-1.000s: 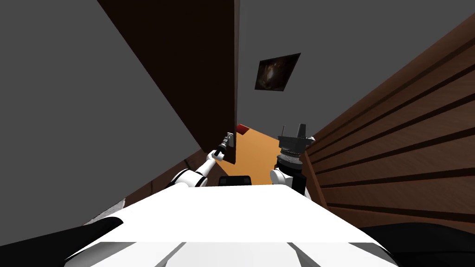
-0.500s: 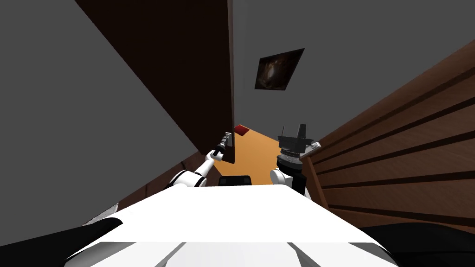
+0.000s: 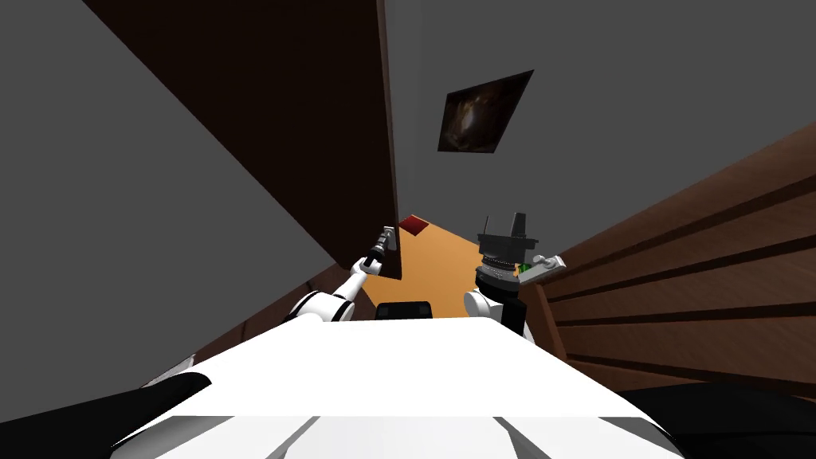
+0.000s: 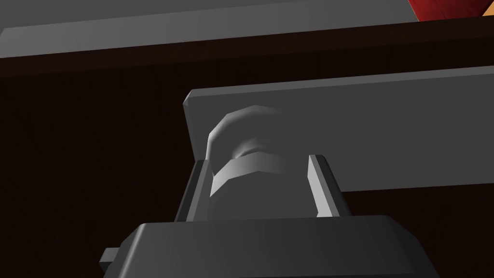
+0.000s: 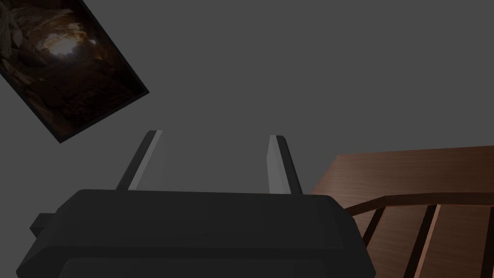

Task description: Push the door open

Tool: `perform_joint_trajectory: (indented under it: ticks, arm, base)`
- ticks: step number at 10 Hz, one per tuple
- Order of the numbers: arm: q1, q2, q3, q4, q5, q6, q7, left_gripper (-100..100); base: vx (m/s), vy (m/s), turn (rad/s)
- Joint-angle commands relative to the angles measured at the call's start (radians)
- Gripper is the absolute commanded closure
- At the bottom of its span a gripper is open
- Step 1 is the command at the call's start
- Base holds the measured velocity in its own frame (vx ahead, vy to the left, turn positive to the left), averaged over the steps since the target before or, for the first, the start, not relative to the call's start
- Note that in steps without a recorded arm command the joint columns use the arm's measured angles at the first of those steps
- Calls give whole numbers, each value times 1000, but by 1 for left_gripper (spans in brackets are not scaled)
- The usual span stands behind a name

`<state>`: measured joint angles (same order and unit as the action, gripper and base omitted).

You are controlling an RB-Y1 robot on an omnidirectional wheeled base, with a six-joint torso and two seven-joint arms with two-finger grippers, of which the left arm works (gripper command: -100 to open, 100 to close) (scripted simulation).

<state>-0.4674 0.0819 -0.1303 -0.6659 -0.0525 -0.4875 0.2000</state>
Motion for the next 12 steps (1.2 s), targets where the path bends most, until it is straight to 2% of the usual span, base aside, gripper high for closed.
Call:
perform_joint_trajectory:
  ticks: [1,3,4,7,8,10,11,12]
  arm:
    - [6,16,30,-8,9,8,-10,100]
    - [6,16,30,-8,9,8,-10,100]
    - [6,22,54,-6,16,10,-21,100]
    - [7,26,70,-4,22,11,-27,100]
    - [7,31,94,-2,29,12,-38,100]
    - [7,31,94,-2,29,12,-38,100]
    - [7,36,117,0,36,14,-48,100]
    - [7,38,125,1,39,14,-51,100]
  base:
    - [104,-123,54]
    - [84,-80,40]
    - [103,-107,56]
    - [110,-113,52]
    - [151,-110,59]
    - [93,-82,42]
    - [104,-99,53]
    - [123,-146,73]
